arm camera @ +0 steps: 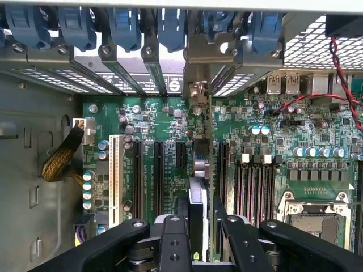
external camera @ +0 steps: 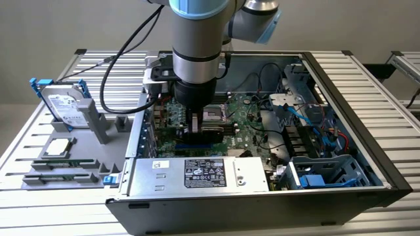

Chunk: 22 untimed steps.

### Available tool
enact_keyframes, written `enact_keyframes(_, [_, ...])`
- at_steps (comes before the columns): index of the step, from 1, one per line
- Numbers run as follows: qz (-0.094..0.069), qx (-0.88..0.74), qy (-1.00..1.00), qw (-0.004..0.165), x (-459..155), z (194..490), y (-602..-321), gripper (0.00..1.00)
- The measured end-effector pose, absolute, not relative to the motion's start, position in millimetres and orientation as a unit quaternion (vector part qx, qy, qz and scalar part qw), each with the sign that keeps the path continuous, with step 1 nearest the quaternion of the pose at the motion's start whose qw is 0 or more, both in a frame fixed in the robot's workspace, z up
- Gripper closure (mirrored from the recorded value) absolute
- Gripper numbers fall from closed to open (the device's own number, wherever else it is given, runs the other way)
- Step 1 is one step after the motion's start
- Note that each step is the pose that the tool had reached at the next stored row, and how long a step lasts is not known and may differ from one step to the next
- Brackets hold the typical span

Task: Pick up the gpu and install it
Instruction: 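Insert the gpu into the slot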

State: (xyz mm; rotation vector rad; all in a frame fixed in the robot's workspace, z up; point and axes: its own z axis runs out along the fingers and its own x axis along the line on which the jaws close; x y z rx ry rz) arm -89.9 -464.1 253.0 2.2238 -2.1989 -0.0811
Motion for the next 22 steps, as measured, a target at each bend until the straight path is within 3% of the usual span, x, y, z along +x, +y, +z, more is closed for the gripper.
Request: enact_keyframes(22, [-0.027, 0.711, -0.702, 0.007, -87.4, 252.7, -464.1, 0.73])
